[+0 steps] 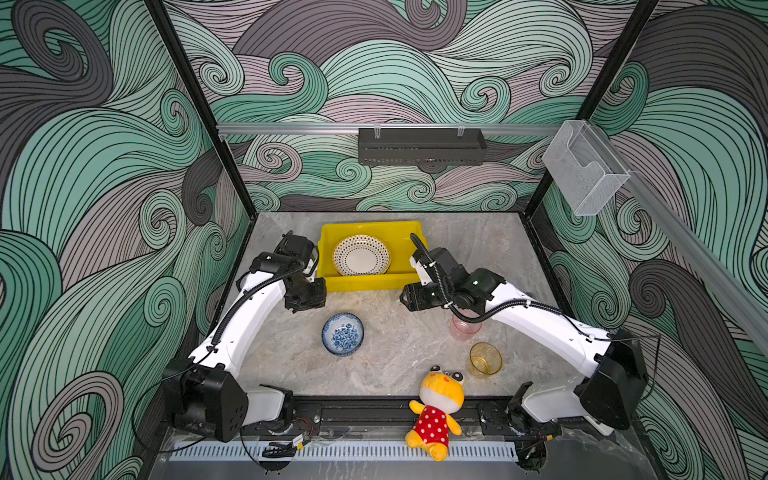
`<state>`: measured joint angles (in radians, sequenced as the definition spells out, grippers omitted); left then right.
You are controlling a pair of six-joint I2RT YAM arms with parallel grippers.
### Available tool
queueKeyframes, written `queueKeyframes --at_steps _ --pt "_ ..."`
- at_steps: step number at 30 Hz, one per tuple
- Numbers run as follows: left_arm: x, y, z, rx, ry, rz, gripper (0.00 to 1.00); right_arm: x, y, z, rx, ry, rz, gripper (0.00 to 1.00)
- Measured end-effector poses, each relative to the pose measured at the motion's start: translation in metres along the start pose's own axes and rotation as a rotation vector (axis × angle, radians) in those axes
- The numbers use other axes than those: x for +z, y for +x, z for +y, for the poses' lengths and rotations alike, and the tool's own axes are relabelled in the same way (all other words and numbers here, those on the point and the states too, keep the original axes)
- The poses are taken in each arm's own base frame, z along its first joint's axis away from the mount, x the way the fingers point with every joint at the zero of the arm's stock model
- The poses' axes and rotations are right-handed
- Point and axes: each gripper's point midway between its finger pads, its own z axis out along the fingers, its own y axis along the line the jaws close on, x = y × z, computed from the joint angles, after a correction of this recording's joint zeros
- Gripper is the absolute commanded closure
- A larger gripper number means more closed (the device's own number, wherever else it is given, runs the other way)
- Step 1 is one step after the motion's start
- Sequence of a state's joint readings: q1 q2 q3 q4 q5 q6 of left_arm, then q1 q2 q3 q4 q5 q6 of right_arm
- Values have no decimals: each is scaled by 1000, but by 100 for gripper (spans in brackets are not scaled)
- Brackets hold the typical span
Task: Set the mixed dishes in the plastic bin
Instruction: 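Move the left gripper over the stacked blue floral bowls and grip the rim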
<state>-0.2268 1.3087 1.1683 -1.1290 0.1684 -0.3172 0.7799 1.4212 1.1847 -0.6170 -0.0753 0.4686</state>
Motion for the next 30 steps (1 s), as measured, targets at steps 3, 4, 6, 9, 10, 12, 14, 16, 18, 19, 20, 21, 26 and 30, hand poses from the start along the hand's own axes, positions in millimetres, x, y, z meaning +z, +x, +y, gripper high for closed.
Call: queueKeyframes --at_steps 3,4,6,9,10,12,14,16,18,19,20,21,26,30 --pt "8 15 -1 13 -10 40 70 -2 0 0 -1 -2 -5 33" --pt "9 18 -1 15 -13 50 70 -3 0 0 -1 -2 -7 33" --pt "9 24 -3 23 -14 60 70 -3 -1 1 -1 -1 -8 33" --pt "10 27 -7 28 -14 62 70 -3 -1 1 -2 -1 -10 33" --pt "11 29 -7 22 -19 67 70 -4 -1 1 -2 -1 -11 33" --pt "16 34 -5 2 -32 81 70 -5 -1 1 -2 -3 -14 33" --pt "23 40 -2 -23 -45 96 69 -6 -1 1 -3 -5 -17 32" --pt "27 45 1 -47 -54 104 69 -8 0 1 -4 -4 -19 32" --pt "26 46 3 -68 -56 97 69 -10 0 0 -6 -3 -23 32" --pt "25 46 2 -74 -54 88 69 -10 1 0 -6 -2 -25 32" --pt "24 45 2 -81 -52 76 69 -11 1 -1 -9 0 -27 32" --pt "23 44 2 -85 -51 69 68 -11 1 -2 -10 3 -26 32" --pt "28 48 5 -110 -63 72 68 -9 4 -4 -19 12 -19 32" --pt "31 52 8 -121 -76 86 68 -6 8 -10 -25 34 -11 32"
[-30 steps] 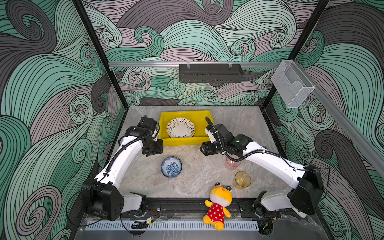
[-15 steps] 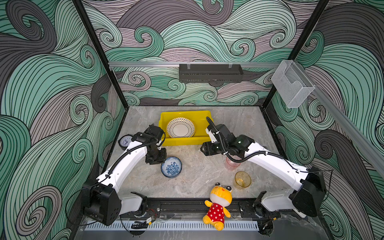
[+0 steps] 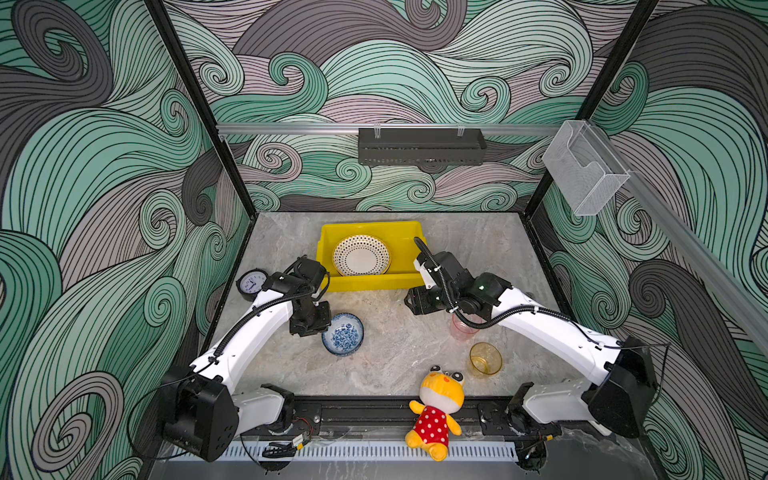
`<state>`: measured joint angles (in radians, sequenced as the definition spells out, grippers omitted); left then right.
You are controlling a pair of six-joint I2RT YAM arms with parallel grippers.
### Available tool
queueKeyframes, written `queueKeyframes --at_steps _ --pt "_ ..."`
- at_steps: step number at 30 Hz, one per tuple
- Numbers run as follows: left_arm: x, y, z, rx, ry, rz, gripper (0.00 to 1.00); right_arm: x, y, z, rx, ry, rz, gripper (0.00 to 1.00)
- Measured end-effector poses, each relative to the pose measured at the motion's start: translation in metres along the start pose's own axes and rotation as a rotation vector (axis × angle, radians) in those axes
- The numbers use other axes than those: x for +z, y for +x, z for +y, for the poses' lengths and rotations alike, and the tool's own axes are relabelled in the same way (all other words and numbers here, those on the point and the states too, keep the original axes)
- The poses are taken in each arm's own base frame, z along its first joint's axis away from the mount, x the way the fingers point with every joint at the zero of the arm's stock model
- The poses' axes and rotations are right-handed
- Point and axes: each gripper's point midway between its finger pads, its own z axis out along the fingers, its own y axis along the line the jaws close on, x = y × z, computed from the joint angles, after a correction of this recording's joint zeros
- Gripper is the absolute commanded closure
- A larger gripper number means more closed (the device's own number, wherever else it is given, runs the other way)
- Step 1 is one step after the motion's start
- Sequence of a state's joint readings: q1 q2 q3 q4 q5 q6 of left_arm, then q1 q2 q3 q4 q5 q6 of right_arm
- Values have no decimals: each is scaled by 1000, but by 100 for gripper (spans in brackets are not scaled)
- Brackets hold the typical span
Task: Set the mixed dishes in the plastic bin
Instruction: 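Move the left gripper over the stacked blue floral bowls and grip the rim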
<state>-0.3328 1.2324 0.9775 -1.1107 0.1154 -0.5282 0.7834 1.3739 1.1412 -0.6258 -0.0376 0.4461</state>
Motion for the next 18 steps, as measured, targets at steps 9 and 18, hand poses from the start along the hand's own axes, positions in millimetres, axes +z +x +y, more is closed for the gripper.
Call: queueKeyframes --at_steps 9,18 --pt "-8 0 1 -10 6 -39 68 -7 1 -8 -12 39 -11 32" --pt "2 1 3 -17 -12 -13 68 -10 0 -7 -10 35 -20 32"
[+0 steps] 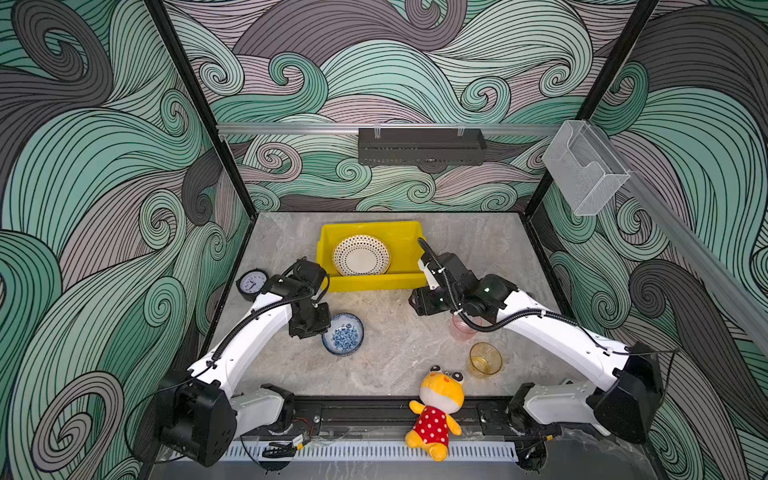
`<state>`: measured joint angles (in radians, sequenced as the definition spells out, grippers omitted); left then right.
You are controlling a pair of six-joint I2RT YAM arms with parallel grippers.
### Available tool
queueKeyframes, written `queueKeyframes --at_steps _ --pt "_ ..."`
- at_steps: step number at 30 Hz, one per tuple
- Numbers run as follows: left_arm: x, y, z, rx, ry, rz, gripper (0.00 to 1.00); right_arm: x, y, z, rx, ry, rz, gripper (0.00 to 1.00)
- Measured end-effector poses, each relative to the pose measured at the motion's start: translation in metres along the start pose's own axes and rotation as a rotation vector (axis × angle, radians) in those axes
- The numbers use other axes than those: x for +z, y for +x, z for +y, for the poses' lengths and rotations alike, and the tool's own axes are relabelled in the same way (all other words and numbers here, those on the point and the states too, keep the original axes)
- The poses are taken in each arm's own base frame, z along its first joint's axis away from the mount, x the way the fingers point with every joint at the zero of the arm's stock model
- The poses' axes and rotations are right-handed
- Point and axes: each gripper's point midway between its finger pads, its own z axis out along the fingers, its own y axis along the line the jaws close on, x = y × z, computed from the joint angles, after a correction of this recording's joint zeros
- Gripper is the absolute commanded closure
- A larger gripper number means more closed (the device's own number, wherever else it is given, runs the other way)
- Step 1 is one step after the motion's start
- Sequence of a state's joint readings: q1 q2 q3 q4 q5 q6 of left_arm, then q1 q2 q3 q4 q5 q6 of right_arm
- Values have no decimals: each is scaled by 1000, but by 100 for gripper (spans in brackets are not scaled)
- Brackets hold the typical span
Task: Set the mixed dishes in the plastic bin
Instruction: 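Move the left gripper over the stacked blue floral bowls and grip the rim, then reach the right gripper to the blue floral bowl rim beside the left gripper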
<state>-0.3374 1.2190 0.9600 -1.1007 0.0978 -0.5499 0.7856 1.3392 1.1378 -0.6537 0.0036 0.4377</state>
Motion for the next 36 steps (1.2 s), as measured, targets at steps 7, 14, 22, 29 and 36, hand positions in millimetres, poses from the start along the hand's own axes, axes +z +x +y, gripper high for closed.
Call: queueKeyframes --at_steps 7,14,22,29,36 --pt "3 -2 -1 1 0 2 68 0 0 0 0 0 0 32" --pt "12 -5 -3 4 -10 18 68 1 0 0 -1 -1 2 32" --pt "22 -6 -3 5 -23 40 75 10 4 -1 -5 8 29 32" --pt "26 -7 -3 10 -24 42 82 14 4 1 -5 7 43 32" --pt "26 -6 -2 20 -31 45 89 12 0 6 -4 -16 38 32"
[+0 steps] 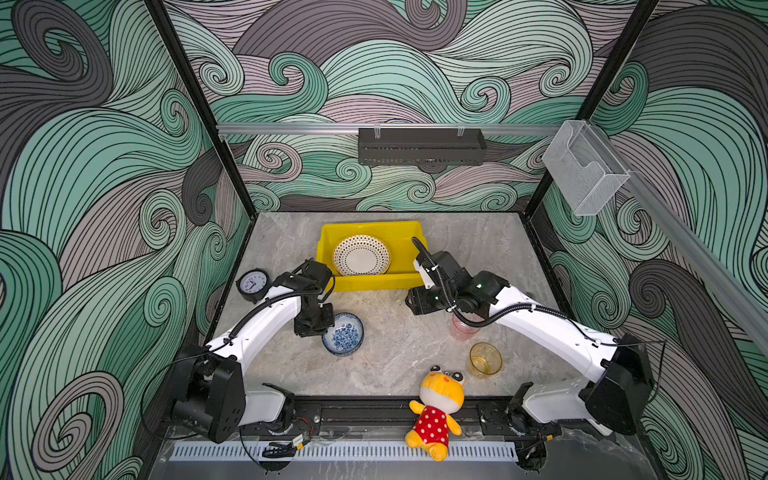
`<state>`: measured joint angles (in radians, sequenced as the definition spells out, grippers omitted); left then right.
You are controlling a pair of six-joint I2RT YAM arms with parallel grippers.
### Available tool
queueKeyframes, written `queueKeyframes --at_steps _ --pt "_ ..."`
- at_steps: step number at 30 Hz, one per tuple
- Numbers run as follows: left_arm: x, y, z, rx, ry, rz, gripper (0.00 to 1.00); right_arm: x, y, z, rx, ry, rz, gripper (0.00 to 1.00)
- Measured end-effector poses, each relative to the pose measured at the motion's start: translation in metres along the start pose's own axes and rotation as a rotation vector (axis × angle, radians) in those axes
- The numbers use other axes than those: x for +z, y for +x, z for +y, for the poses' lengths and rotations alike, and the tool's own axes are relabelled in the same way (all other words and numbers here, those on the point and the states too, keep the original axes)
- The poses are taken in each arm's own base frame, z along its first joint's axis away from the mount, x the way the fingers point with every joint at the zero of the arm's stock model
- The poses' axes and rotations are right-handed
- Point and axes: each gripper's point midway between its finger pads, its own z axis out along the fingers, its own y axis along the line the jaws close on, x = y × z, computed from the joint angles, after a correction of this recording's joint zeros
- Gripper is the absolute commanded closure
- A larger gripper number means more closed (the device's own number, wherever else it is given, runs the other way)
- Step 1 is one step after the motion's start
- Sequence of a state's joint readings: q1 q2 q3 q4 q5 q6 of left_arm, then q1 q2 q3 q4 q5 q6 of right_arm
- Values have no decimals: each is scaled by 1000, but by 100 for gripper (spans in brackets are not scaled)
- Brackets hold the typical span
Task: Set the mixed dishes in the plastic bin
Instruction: 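Reach the right gripper to the blue floral bowl rim beside the left gripper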
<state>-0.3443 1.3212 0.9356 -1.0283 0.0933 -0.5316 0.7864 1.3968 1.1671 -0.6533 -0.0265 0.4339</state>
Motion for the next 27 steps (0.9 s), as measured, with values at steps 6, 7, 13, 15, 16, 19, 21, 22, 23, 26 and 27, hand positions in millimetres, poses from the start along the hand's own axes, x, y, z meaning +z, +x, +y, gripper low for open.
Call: queueKeyframes --at_steps 6,7,13,15,16,19,21,22,23,26,27 --pt "0 1 1 10 -7 1 92 7 2 5 0 -18 27 32" --pt "0 1 2 12 -8 3 93 8 3 6 0 -21 30 32" --pt "-1 1 3 18 -14 -2 94 16 7 16 -13 -39 59 33" --pt "-1 0 3 18 -15 -3 94 19 9 20 -18 -45 68 33" --pt "-1 0 3 18 -16 -3 94 19 9 22 -20 -50 72 33" --pt "-1 0 3 18 -16 -3 94 20 10 30 -33 -66 79 33" --pt "-1 0 3 18 -15 -4 94 21 9 36 -40 -78 77 33" --pt "-2 0 3 19 -13 -7 94 21 9 40 -44 -86 77 33" --pt "-2 0 3 19 -12 -9 94 21 8 44 -46 -96 76 33" --pt "-3 0 3 19 -8 -15 94 24 7 54 -52 -122 78 33" --pt "-3 0 2 21 -7 -15 94 25 7 58 -53 -133 79 33"
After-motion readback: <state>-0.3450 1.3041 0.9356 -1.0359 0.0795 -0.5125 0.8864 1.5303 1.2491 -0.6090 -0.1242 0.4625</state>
